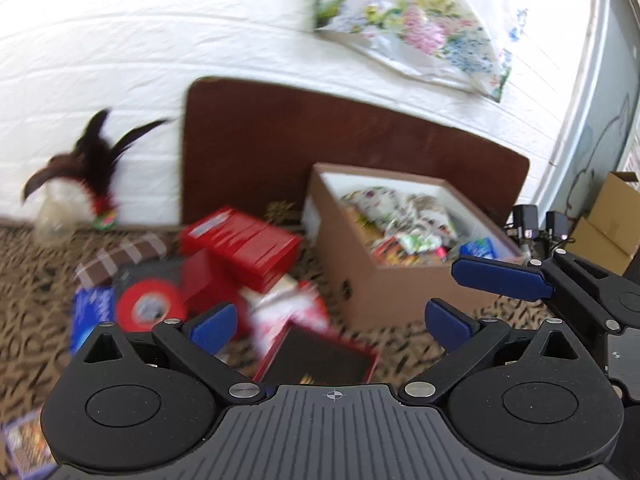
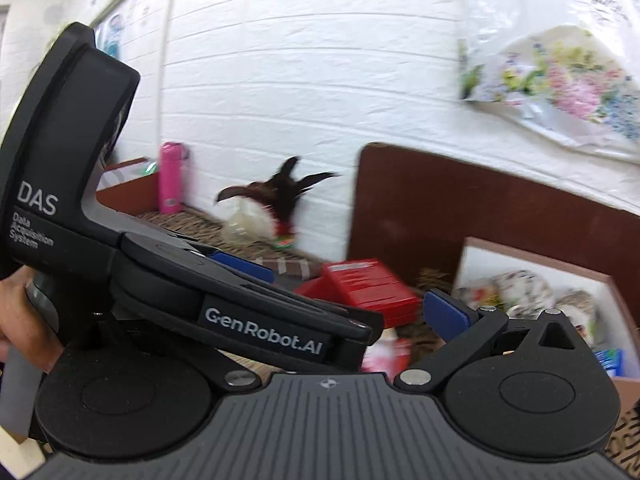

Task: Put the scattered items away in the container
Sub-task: 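Move both grippers back to the card-game box on the bed, then grasp the blue card-game box with both grippers and lift it, then carry the card-game box over the cardboard box and release it inside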

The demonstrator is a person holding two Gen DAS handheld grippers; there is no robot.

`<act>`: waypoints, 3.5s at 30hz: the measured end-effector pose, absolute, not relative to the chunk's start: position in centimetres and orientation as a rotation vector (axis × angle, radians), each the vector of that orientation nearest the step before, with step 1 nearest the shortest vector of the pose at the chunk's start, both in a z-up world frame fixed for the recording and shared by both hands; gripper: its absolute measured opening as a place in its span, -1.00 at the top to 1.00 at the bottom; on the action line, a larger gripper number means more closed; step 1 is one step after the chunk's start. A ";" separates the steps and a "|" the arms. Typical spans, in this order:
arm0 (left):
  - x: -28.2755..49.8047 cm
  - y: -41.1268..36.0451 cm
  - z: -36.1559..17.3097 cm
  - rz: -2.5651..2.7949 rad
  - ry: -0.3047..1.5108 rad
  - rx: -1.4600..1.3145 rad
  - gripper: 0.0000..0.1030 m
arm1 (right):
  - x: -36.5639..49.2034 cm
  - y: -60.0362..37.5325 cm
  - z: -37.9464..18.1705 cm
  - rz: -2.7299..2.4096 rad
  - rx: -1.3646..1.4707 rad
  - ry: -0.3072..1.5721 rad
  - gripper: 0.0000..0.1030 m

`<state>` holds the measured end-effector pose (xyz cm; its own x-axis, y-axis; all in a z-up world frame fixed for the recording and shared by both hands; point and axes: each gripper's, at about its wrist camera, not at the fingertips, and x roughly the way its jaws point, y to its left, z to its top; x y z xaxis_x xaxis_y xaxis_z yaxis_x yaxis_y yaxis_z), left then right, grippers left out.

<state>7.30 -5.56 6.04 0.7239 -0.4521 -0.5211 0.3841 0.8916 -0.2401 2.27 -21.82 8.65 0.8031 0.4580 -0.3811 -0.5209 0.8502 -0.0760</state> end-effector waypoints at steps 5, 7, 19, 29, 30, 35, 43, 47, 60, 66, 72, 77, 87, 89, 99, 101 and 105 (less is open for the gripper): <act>5.2 -1.6 1.8 -0.422 0.663 -0.208 -1.00 | 1.0 -19.2 5.1 0.560 -0.139 0.431 -0.99; 4.5 -0.6 0.4 -0.395 0.676 -0.211 -1.00 | 1.1 -18.6 3.4 0.563 -0.102 0.490 -0.99; 3.8 9.3 -1.9 -0.177 0.710 -0.255 -1.00 | 1.1 -12.9 0.0 0.705 -0.054 0.624 -0.99; 6.3 14.9 -4.7 -0.095 0.769 -0.329 -1.00 | 3.8 -6.2 -2.1 0.852 -0.153 0.685 -0.99; 6.6 15.2 -4.9 -0.098 0.781 -0.338 -0.99 | 4.1 -5.6 -2.4 0.857 -0.164 0.692 -0.99; 7.4 16.1 -5.7 -0.121 0.790 -0.350 -0.99 | 5.3 -3.6 -3.4 0.888 -0.186 0.713 -0.99; 8.3 16.2 -6.0 -0.158 0.792 -0.320 -0.88 | 6.9 -1.4 -4.5 0.934 -0.202 0.747 -0.89; 8.2 15.8 -5.8 -0.162 0.804 -0.283 -0.65 | 7.0 -1.0 -4.7 0.949 -0.199 0.752 -0.68; 6.9 11.9 -5.8 -0.234 0.835 -0.192 -0.68 | 5.0 -4.7 -4.4 0.864 -0.202 0.769 -0.04; 5.7 10.1 -5.0 -0.247 0.840 -0.189 -0.47 | 3.2 -7.0 -3.8 0.813 -0.179 0.743 0.01; 4.5 6.9 -2.4 -0.298 0.785 -0.161 -0.49 | 1.5 -10.6 -1.8 0.764 -0.113 0.669 0.03; 5.3 3.2 0.0 -0.368 0.737 -0.124 -0.53 | 1.1 -13.9 0.2 0.700 -0.105 0.594 0.03; 11.0 -7.3 5.5 -0.564 0.613 -0.097 -0.54 | 3.5 -22.6 5.4 0.503 -0.117 0.417 0.02; 12.9 -9.6 6.3 -0.612 0.602 -0.099 -0.55 | 4.3 -24.5 6.6 0.451 -0.124 0.387 0.02; 21.4 -19.7 8.7 -0.715 0.524 -0.023 -0.58 | 11.6 -32.0 9.3 0.263 -0.094 0.313 -0.03; 23.3 -20.9 8.3 -0.720 0.527 -0.022 -0.58 | 13.5 -33.2 9.3 0.248 -0.079 0.314 -0.05; 26.7 -22.7 6.9 -0.712 0.535 0.001 -0.59 | 17.2 -34.5 8.6 0.224 -0.067 0.337 -0.07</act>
<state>26.70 -22.65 6.95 0.6291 -0.6213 -0.4672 0.6218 0.7629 -0.1772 17.24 -34.51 8.60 0.9193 0.2071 -0.3347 -0.2293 0.9729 -0.0278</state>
